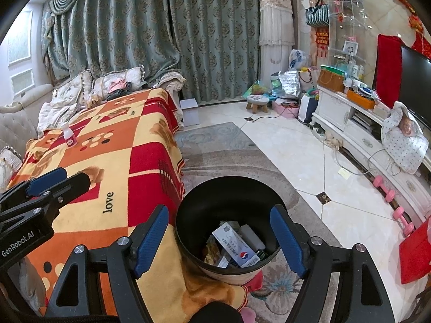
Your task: Collect trash
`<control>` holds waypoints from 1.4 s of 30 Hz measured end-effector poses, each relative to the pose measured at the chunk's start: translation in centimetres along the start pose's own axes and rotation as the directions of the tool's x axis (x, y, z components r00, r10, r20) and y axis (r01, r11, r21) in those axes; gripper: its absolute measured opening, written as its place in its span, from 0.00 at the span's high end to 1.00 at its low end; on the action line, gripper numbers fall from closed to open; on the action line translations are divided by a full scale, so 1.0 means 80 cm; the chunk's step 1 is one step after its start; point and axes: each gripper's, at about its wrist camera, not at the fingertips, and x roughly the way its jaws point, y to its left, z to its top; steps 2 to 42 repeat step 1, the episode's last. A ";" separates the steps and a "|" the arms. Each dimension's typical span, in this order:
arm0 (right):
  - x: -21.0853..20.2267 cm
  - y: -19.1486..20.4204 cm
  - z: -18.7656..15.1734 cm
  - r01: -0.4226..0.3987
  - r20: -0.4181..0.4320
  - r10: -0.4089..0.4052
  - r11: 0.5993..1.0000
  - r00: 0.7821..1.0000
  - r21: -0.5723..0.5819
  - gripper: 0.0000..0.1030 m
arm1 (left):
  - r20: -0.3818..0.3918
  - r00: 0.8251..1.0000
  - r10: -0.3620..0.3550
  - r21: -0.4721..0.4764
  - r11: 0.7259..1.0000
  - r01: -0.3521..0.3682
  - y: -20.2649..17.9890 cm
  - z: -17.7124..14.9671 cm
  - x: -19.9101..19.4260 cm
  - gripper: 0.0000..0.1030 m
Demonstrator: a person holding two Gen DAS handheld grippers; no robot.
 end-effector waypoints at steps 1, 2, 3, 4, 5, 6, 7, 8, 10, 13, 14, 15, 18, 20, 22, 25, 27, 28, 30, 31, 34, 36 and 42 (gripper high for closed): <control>0.001 0.002 0.000 -0.003 -0.003 0.003 1.000 1.000 -0.004 0.26 | -0.005 1.000 0.002 -0.007 1.000 -0.002 0.006 -0.003 -0.001 0.43; 0.001 0.002 0.000 -0.003 -0.003 0.003 1.000 1.000 -0.004 0.26 | -0.005 1.000 0.002 -0.007 1.000 -0.002 0.006 -0.003 -0.001 0.43; 0.001 0.002 0.000 -0.003 -0.003 0.003 1.000 1.000 -0.004 0.26 | -0.005 1.000 0.002 -0.007 1.000 -0.002 0.006 -0.003 -0.001 0.43; 0.001 0.002 0.000 -0.003 -0.003 0.003 1.000 1.000 -0.004 0.26 | -0.005 1.000 0.002 -0.007 1.000 -0.002 0.006 -0.003 -0.001 0.43; 0.001 0.002 0.000 -0.003 -0.003 0.003 1.000 1.000 -0.004 0.26 | -0.005 1.000 0.002 -0.007 1.000 -0.002 0.006 -0.003 -0.001 0.43; 0.001 0.002 0.000 -0.003 -0.003 0.003 1.000 1.000 -0.004 0.26 | -0.005 1.000 0.002 -0.007 1.000 -0.002 0.006 -0.003 -0.001 0.43; 0.001 0.002 0.000 -0.003 -0.003 0.003 1.000 1.000 -0.004 0.26 | -0.005 1.000 0.002 -0.007 1.000 -0.002 0.006 -0.003 -0.001 0.43; 0.001 0.002 0.000 -0.003 -0.003 0.003 1.000 1.000 -0.004 0.26 | -0.005 1.000 0.002 -0.007 1.000 -0.002 0.006 -0.003 -0.001 0.43; 0.001 0.002 0.000 -0.003 -0.003 0.003 1.000 1.000 -0.004 0.26 | -0.005 1.000 0.002 -0.007 1.000 -0.002 0.006 -0.003 -0.001 0.43; 0.001 0.002 0.000 -0.003 -0.003 0.003 1.000 1.000 -0.004 0.26 | -0.005 1.000 0.002 -0.007 1.000 -0.002 0.006 -0.003 -0.001 0.43; 0.001 0.002 0.000 -0.003 -0.003 0.003 1.000 1.000 -0.004 0.26 | -0.005 1.000 0.002 -0.007 1.000 -0.002 0.006 -0.003 -0.001 0.43; 0.001 0.002 0.000 -0.003 -0.003 0.003 1.000 1.000 -0.004 0.26 | -0.005 1.000 0.002 -0.007 1.000 -0.002 0.006 -0.003 -0.001 0.43; 0.001 0.002 0.000 -0.003 -0.003 0.003 1.000 1.000 -0.004 0.26 | -0.005 1.000 0.002 -0.007 1.000 -0.002 0.006 -0.003 -0.001 0.43; 0.001 0.002 0.000 -0.003 -0.003 0.003 1.000 1.000 -0.004 0.26 | -0.005 1.000 0.002 -0.007 1.000 -0.002 0.006 -0.003 -0.001 0.43; 0.001 0.002 0.000 -0.003 -0.003 0.003 1.000 1.000 -0.004 0.26 | -0.005 1.000 0.002 -0.007 1.000 -0.002 0.006 -0.003 -0.001 0.43; 0.001 0.002 0.000 -0.003 -0.003 0.003 1.000 1.000 -0.004 0.26 | -0.005 1.000 0.002 -0.007 1.000 -0.002 0.006 -0.003 -0.001 0.43; 0.001 0.002 0.000 -0.003 -0.003 0.003 1.000 1.000 -0.004 0.26 | -0.005 1.000 0.002 -0.007 1.000 -0.002 0.006 -0.003 -0.001 0.43; 0.001 0.002 0.000 -0.003 -0.003 0.003 1.000 1.000 -0.004 0.26 | -0.005 1.000 0.002 -0.007 1.000 -0.002 0.006 -0.003 -0.001 0.43; 0.001 0.002 0.000 -0.003 -0.003 0.003 1.000 1.000 -0.004 0.26 | -0.005 1.000 0.002 -0.007 1.000 -0.002 0.006 -0.003 -0.001 0.43; 0.001 0.002 0.000 -0.003 -0.003 0.003 1.000 1.000 -0.004 0.26 | -0.005 1.000 0.002 -0.007 1.000 -0.002 0.006 -0.003 -0.001 0.43; 0.001 0.002 0.000 -0.003 -0.003 0.003 1.000 1.000 -0.004 0.26 | -0.005 1.000 0.002 -0.007 1.000 -0.002 0.006 -0.003 -0.001 0.43; 0.001 0.002 0.000 -0.003 -0.003 0.003 1.000 1.000 -0.004 0.26 | -0.005 1.000 0.002 -0.007 1.000 -0.002 0.006 -0.003 -0.001 0.43; 0.001 0.002 0.000 -0.003 -0.003 0.003 1.000 1.000 -0.004 0.26 | -0.005 1.000 0.002 -0.007 1.000 -0.002 0.006 -0.003 -0.001 0.43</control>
